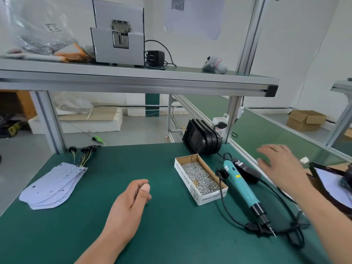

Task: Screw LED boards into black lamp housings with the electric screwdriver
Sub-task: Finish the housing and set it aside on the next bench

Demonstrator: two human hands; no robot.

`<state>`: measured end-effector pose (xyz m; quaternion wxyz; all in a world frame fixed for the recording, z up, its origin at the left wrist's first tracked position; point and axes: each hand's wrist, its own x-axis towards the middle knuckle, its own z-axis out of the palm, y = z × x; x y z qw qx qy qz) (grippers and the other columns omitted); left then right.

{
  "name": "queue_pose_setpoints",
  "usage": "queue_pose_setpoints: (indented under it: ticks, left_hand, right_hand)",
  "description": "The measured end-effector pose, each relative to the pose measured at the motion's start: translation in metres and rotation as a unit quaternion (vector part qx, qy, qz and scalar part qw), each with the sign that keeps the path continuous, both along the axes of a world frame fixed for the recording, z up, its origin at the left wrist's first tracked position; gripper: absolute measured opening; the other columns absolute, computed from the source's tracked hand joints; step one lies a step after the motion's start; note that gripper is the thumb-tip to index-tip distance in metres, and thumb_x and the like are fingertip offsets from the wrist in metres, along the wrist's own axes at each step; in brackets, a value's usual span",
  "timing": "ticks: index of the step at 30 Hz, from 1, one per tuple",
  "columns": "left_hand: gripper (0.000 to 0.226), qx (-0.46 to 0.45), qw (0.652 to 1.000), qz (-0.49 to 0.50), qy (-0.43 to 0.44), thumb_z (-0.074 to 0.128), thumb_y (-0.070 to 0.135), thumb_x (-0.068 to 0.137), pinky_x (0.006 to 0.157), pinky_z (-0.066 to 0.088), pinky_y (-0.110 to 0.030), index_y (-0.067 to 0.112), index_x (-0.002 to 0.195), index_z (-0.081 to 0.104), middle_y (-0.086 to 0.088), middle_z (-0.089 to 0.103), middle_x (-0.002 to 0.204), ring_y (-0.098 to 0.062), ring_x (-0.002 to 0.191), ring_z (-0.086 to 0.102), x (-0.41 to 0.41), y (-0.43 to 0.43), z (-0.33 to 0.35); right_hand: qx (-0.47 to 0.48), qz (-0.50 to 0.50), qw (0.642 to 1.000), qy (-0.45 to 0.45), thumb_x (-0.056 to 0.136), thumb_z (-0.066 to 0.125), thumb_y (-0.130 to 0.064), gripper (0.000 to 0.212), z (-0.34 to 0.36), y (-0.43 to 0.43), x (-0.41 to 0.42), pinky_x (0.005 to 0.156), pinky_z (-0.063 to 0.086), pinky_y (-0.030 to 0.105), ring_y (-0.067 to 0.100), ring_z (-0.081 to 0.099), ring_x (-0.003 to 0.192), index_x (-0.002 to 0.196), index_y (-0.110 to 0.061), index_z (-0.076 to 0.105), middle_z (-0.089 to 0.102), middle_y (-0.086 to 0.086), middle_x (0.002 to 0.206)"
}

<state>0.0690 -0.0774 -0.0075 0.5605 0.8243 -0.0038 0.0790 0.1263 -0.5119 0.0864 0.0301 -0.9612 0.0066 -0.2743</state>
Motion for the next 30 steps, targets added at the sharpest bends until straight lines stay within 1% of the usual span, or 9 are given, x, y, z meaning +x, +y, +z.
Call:
queue_pose_setpoints:
  ticks: [2, 5, 7, 9, 11, 14, 19, 23, 30]
  left_hand:
    - [0.048, -0.002, 1.0, -0.002, 0.0, 0.034, 0.082, 0.087, 0.089, 0.052, -0.034, 0.055, 0.12, 0.058, 0.02, 0.073, 0.105, 0.0, 0.099, 0.069, 0.001, 0.0, -0.001]
    - [0.043, -0.004, 1.0, -0.001, 0.006, 0.035, 0.078, 0.09, 0.091, 0.053, -0.035, 0.056, 0.119, 0.058, 0.02, 0.072, 0.105, -0.001, 0.1, 0.068, 0.002, 0.001, -0.002]
    - [0.043, -0.011, 1.0, -0.001, 0.008, 0.035, 0.079, 0.089, 0.092, 0.053, -0.034, 0.057, 0.117, 0.058, 0.021, 0.073, 0.104, 0.001, 0.1, 0.068, 0.003, 0.001, -0.002]
    - [0.041, -0.013, 1.0, -0.001, 0.009, 0.035, 0.079, 0.089, 0.092, 0.053, -0.033, 0.059, 0.116, 0.057, 0.022, 0.072, 0.104, 0.002, 0.1, 0.068, 0.004, 0.002, -0.001]
    - [0.038, -0.017, 1.0, -0.001, 0.012, 0.035, 0.078, 0.089, 0.093, 0.054, -0.034, 0.06, 0.115, 0.056, 0.022, 0.072, 0.103, 0.001, 0.099, 0.068, 0.004, 0.002, -0.001]
    - [0.038, -0.016, 1.0, -0.004, 0.015, 0.034, 0.079, 0.089, 0.093, 0.055, -0.036, 0.06, 0.114, 0.057, 0.023, 0.072, 0.103, -0.002, 0.098, 0.068, 0.005, 0.002, -0.002]
    - [0.04, -0.02, 1.0, -0.004, 0.017, 0.034, 0.081, 0.09, 0.093, 0.057, -0.038, 0.059, 0.113, 0.057, 0.024, 0.071, 0.104, -0.002, 0.096, 0.068, 0.004, 0.002, -0.001]
    - [0.041, -0.008, 1.0, -0.005, 0.014, 0.031, 0.08, 0.09, 0.09, 0.058, -0.04, 0.057, 0.111, 0.056, 0.023, 0.07, 0.101, -0.005, 0.092, 0.068, 0.003, 0.001, 0.0]
    - [0.043, -0.002, 1.0, -0.004, 0.012, 0.029, 0.081, 0.09, 0.088, 0.058, -0.039, 0.054, 0.11, 0.057, 0.022, 0.07, 0.101, -0.005, 0.092, 0.068, 0.002, 0.001, 0.001]
  right_hand:
    - [-0.011, 0.074, 0.997, 0.002, 0.095, 0.071, -0.014, 0.029, -0.001, 0.037, 0.022, 0.103, 0.049, 0.046, 0.033, 0.055, 0.122, 0.124, -0.013, 0.075, 0.071, 0.003, 0.129]
    - [-0.078, 0.165, 0.983, 0.003, 0.097, 0.069, -0.013, 0.03, -0.001, 0.082, 0.06, 0.111, 0.043, 0.043, 0.032, 0.056, 0.124, 0.126, -0.012, 0.074, 0.069, 0.004, 0.135]
    - [-0.145, 0.199, 0.969, 0.014, 0.099, 0.067, -0.013, 0.033, 0.001, 0.105, 0.086, 0.117, 0.041, 0.044, 0.03, 0.056, 0.129, 0.131, -0.014, 0.071, 0.062, 0.004, 0.147]
    - [-0.198, 0.194, 0.96, 0.042, 0.102, 0.06, -0.015, 0.036, 0.004, 0.124, 0.105, 0.111, 0.044, 0.044, 0.027, 0.052, 0.131, 0.137, -0.021, 0.066, 0.052, -0.003, 0.157]
    - [-0.259, 0.155, 0.951, 0.069, 0.099, 0.059, -0.011, 0.033, 0.006, 0.137, 0.119, 0.089, 0.049, 0.037, 0.024, 0.051, 0.121, 0.127, -0.026, 0.069, 0.058, -0.009, 0.144]
    - [-0.336, 0.083, 0.928, 0.136, 0.093, 0.057, -0.002, 0.026, 0.004, 0.145, 0.131, 0.067, 0.039, 0.034, 0.022, 0.048, 0.104, 0.103, -0.023, 0.07, 0.06, -0.007, 0.103]
    - [-0.34, 0.087, 0.921, 0.166, 0.086, 0.055, 0.009, 0.034, -0.006, 0.135, 0.14, 0.068, 0.056, 0.04, 0.02, 0.043, 0.095, 0.099, -0.02, 0.067, 0.051, -0.004, 0.096]
    - [-0.316, 0.116, 0.928, 0.159, 0.083, 0.054, 0.011, 0.046, -0.009, 0.128, 0.141, 0.067, 0.055, 0.043, 0.018, 0.04, 0.094, 0.108, -0.025, 0.069, 0.051, -0.007, 0.103]
    - [-0.234, 0.142, 0.954, 0.121, 0.083, 0.058, 0.012, 0.033, -0.009, 0.117, 0.14, 0.075, 0.051, 0.044, 0.024, 0.048, 0.096, 0.098, -0.015, 0.068, 0.054, -0.002, 0.102]
